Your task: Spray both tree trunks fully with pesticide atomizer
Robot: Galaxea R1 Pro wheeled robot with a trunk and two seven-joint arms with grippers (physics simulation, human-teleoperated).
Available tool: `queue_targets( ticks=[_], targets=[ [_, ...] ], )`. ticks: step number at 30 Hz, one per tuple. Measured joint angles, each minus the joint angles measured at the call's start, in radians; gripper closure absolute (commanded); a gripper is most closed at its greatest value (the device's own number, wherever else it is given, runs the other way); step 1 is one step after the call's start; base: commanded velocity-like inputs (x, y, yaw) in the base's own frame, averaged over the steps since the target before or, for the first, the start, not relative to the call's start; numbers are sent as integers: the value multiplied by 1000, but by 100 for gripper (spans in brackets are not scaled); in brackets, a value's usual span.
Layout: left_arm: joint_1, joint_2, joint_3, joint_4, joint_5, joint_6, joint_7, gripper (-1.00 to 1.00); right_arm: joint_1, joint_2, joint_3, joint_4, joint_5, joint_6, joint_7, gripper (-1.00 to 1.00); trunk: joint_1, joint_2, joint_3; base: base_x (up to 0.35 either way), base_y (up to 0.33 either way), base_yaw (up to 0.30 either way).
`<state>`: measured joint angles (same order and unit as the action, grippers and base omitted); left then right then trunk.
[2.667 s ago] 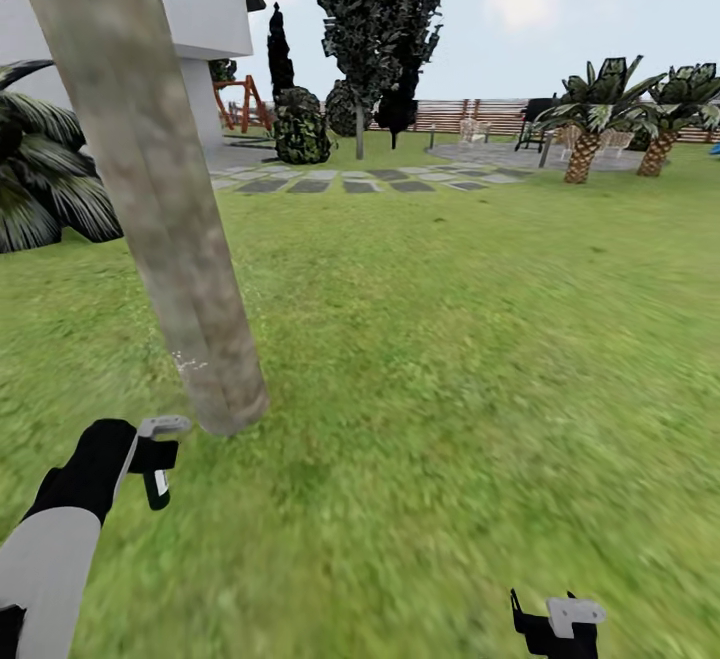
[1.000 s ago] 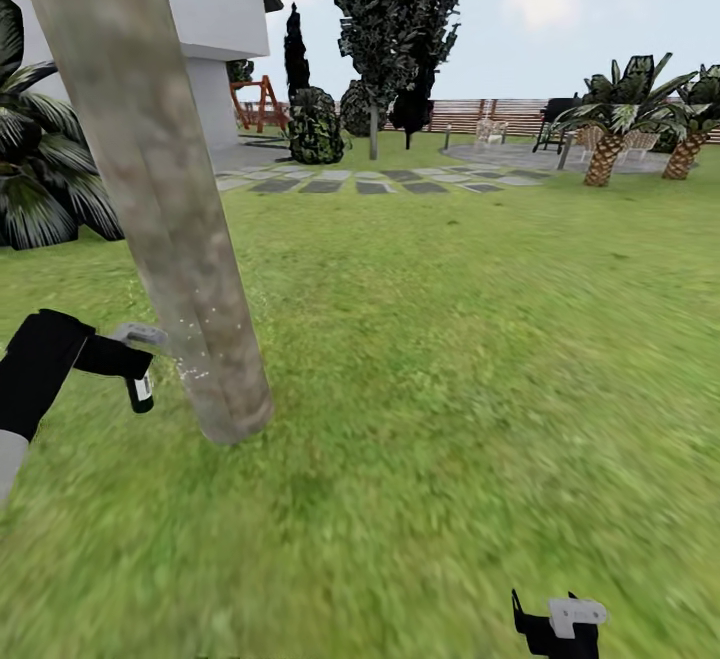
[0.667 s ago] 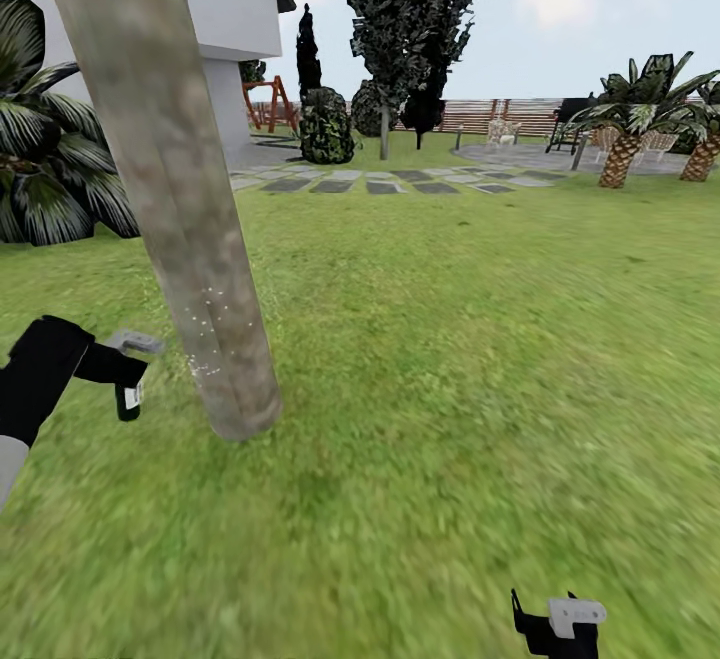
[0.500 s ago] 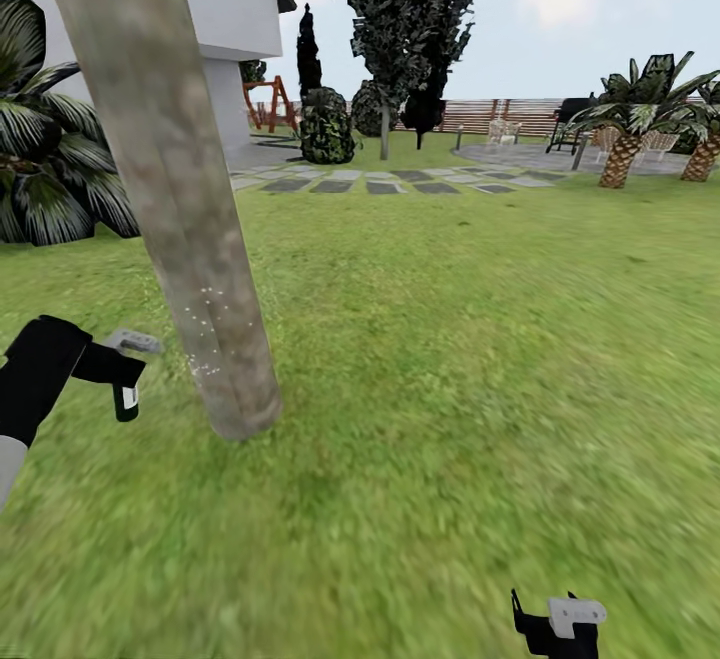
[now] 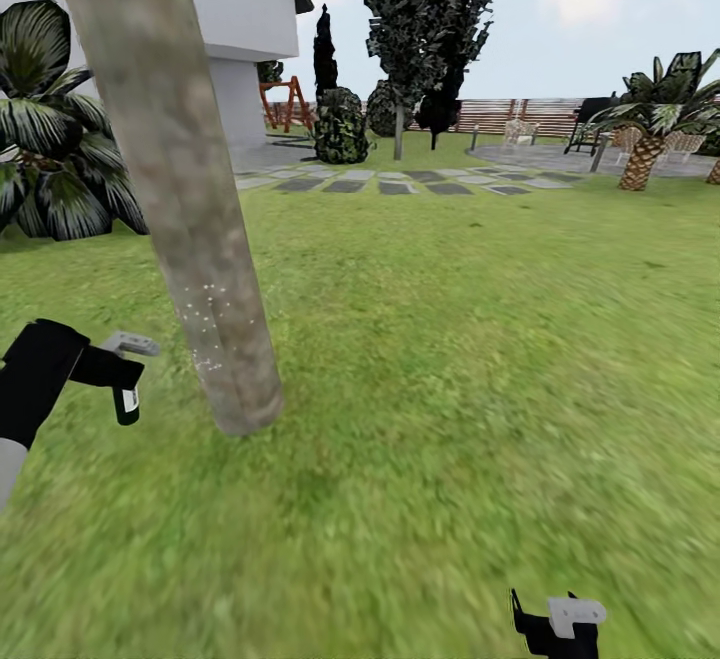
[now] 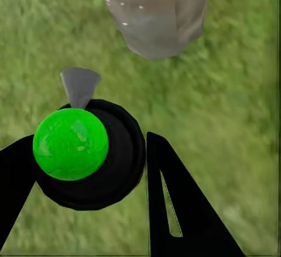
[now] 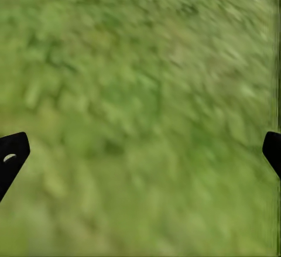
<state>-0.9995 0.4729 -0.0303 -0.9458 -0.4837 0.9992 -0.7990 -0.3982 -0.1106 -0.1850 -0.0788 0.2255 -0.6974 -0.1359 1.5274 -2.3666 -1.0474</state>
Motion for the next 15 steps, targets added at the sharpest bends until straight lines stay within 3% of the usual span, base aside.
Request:
queue_targets(
  ticks=[9, 15],
  targets=[
    [26, 0, 0, 2, -1, 0, 5, 100, 0, 0, 0, 0, 0, 0, 0, -100, 0, 0, 0, -32, -274, 0],
    [40, 0, 1, 3, -1, 0, 5, 100, 0, 0, 0, 0, 0, 0, 0, -100, 0, 0, 0, 58, -274, 0]
  ],
)
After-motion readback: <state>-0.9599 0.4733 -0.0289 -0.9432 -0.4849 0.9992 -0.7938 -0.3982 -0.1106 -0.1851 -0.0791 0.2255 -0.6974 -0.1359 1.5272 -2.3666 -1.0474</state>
